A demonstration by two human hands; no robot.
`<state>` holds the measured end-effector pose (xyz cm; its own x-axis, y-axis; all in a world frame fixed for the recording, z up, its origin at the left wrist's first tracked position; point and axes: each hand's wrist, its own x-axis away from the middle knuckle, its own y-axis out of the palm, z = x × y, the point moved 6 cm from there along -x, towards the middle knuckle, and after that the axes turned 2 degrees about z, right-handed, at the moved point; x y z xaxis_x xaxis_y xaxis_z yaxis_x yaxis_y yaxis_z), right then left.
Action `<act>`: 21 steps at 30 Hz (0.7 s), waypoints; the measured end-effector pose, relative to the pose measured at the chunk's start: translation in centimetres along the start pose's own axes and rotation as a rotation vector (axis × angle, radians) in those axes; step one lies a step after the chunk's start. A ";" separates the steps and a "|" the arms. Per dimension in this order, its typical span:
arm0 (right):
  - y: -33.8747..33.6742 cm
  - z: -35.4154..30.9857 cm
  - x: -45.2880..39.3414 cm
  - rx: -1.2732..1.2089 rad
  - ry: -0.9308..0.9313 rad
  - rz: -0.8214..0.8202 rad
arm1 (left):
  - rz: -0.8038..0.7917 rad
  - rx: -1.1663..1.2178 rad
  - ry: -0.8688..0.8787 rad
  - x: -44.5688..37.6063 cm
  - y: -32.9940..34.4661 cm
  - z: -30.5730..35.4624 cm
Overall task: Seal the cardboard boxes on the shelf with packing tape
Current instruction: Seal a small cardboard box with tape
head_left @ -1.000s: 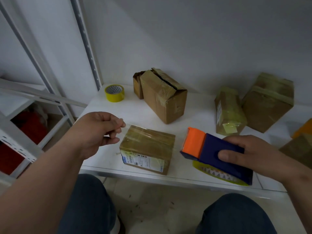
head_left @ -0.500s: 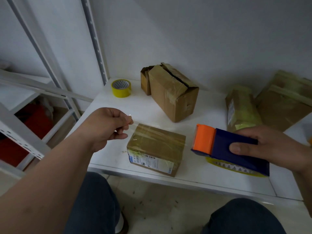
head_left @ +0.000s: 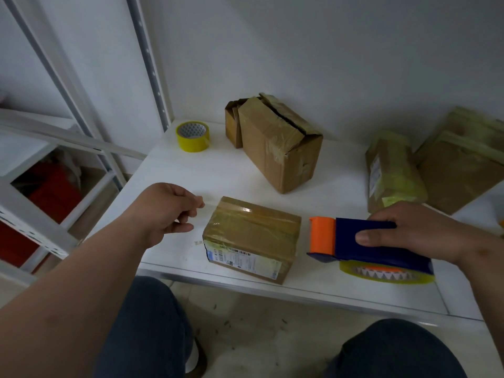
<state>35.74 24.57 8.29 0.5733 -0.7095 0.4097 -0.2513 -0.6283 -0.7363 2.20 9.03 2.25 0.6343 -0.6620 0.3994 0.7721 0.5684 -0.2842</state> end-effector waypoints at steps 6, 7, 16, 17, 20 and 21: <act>1.7 0.8 -1.5 0.032 0.057 -0.062 | 0.006 -0.035 -0.083 0.4 2.2 -2.8; 2.1 0.9 -1.8 0.031 0.056 -0.068 | 0.003 -0.044 -0.078 0.7 2.6 -3.0; 3.4 1.9 -2.3 -0.100 0.048 -0.065 | -0.106 0.146 -0.244 1.4 5.0 -3.6; 3.4 1.9 -2.4 -0.107 0.045 -0.063 | -0.111 0.269 -0.288 1.6 5.3 -4.2; 3.4 2.1 -2.6 -0.113 0.050 -0.063 | -0.065 0.411 -0.333 1.7 5.9 -5.6; 3.4 2.1 -2.7 -0.110 0.052 -0.064 | -0.046 0.402 -0.335 1.7 6.0 -5.9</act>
<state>35.02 25.02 3.58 0.5505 -0.6807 0.4834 -0.3010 -0.7018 -0.6456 8.13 8.45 -3.94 0.5022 -0.5351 0.6793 0.6811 0.7288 0.0706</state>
